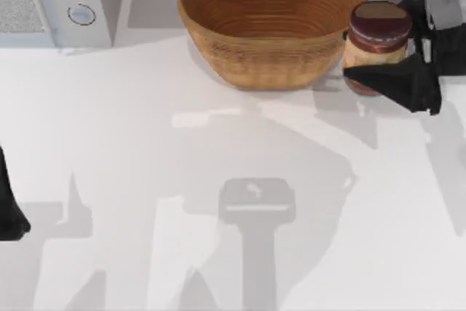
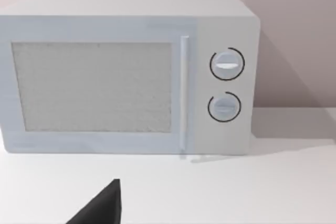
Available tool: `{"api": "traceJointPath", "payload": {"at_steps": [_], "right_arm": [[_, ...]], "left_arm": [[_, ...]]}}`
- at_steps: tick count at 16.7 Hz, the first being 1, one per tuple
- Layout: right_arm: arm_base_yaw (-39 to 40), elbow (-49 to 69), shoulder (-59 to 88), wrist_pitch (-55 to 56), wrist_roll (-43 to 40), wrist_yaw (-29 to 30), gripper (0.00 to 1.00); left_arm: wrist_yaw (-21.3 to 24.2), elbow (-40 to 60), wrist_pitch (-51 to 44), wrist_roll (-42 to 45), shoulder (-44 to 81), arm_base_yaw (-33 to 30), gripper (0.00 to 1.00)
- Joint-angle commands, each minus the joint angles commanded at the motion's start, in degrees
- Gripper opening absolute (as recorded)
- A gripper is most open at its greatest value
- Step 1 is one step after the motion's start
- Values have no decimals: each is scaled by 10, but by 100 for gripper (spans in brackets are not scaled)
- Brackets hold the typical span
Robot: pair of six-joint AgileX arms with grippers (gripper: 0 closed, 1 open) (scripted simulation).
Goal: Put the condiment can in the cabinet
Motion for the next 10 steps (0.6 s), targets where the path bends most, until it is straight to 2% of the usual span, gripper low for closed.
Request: {"api": "traceJointPath", "payload": {"at_steps": [5, 10], "right_arm": [[-38, -124, -177, -6, 69, 154, 0], [-46, -284, -489, -14, 118, 353, 0]], "left_arm": [[0, 0, 0, 0, 0, 0, 100], [0, 0, 0, 0, 0, 0, 100]]}}
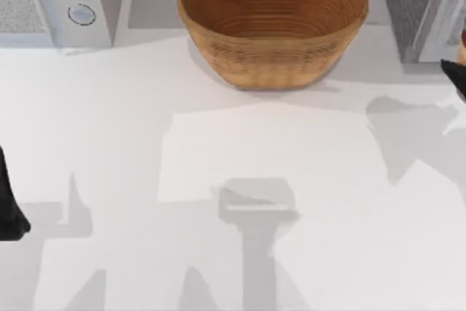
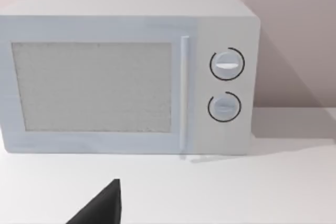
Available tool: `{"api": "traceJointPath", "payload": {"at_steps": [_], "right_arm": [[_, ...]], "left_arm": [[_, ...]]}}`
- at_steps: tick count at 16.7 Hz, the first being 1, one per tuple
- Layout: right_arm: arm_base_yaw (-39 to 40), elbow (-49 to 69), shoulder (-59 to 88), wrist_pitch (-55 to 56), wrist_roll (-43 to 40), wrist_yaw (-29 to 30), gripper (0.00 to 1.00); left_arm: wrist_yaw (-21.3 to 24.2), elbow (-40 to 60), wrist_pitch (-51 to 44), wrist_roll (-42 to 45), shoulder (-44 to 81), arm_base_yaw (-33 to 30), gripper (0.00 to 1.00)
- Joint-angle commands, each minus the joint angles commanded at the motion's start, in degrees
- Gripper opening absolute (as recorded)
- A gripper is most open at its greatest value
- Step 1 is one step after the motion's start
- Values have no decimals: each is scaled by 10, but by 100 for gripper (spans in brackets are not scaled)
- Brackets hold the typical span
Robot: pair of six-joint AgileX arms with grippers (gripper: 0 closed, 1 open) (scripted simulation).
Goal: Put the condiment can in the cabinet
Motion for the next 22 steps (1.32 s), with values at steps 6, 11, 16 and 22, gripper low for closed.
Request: {"api": "traceJointPath", "payload": {"at_steps": [6, 11, 16, 22], "right_arm": [[11, -203, -386, -42, 79, 233, 0], [12, -320, -558, -82, 160, 373, 0], [11, -343, -587, -92, 182, 399, 0], [23, -307, -549, -110, 190, 398, 0]], "left_arm": [[0, 0, 0, 0, 0, 0, 100], [0, 0, 0, 0, 0, 0, 100], [0, 0, 0, 0, 0, 0, 100], [0, 0, 0, 0, 0, 0, 100]]}}
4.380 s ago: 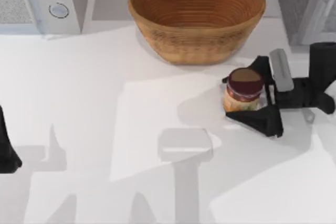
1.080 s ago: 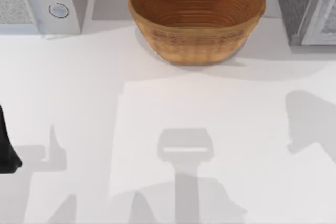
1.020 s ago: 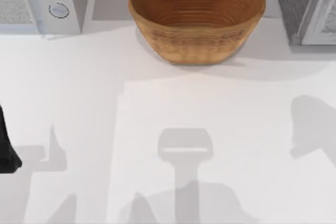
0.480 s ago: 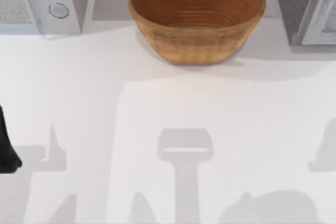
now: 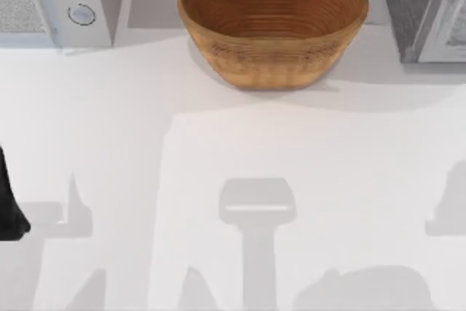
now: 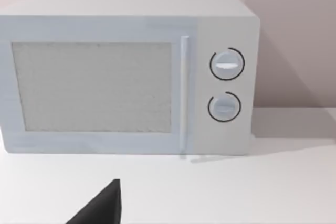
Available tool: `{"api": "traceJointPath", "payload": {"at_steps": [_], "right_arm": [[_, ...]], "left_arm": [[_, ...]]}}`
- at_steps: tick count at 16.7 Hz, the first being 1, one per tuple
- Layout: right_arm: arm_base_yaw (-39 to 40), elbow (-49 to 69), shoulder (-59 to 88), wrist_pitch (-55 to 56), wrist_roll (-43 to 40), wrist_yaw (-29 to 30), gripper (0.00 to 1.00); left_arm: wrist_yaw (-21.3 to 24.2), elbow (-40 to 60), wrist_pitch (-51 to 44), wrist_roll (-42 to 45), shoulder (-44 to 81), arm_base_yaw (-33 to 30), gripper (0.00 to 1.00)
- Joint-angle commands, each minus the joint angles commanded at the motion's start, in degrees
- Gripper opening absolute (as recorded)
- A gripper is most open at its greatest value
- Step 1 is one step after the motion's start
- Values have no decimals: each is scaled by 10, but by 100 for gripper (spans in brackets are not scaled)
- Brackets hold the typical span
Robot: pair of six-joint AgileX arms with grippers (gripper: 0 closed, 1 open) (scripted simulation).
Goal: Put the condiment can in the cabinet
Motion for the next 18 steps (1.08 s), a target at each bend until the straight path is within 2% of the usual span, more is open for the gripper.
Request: {"api": "traceJointPath", "payload": {"at_steps": [5, 14, 18], "right_arm": [[36, 174, 156, -65, 13, 10, 0], [77, 714, 504, -191, -3, 66, 0], [86, 905, 629, -241, -2, 95, 0]], "left_arm": [[0, 0, 0, 0, 0, 0, 100], [0, 0, 0, 0, 0, 0, 100], [0, 0, 0, 0, 0, 0, 100]]}}
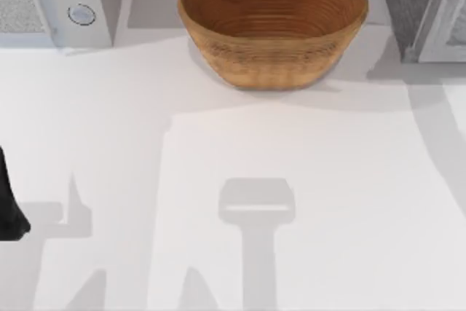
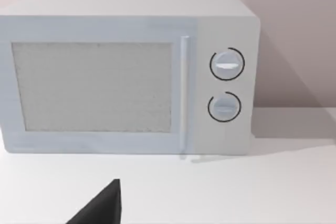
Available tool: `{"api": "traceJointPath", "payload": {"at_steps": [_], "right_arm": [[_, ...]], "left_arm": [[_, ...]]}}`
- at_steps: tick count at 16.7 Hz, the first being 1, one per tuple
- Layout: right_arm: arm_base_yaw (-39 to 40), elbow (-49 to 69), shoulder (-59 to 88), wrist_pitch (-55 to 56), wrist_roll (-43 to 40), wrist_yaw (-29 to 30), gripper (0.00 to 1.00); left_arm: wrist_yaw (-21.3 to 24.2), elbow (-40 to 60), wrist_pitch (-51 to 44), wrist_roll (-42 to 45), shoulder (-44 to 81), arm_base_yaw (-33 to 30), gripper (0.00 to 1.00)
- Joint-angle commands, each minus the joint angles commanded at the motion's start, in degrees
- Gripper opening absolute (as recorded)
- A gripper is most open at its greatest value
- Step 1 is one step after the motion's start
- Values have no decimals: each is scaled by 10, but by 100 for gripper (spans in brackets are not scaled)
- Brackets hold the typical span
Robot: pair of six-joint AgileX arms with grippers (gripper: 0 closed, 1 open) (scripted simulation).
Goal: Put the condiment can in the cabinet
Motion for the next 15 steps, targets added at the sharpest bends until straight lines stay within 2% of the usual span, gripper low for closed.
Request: {"api": "traceJointPath", "payload": {"at_steps": [5, 15], "right_arm": [[10, 119, 99, -33, 4, 19, 0], [5, 162, 143, -31, 8, 11, 0]], "left_arm": [[0, 0, 0, 0, 0, 0, 100], [0, 0, 0, 0, 0, 0, 100]]}}
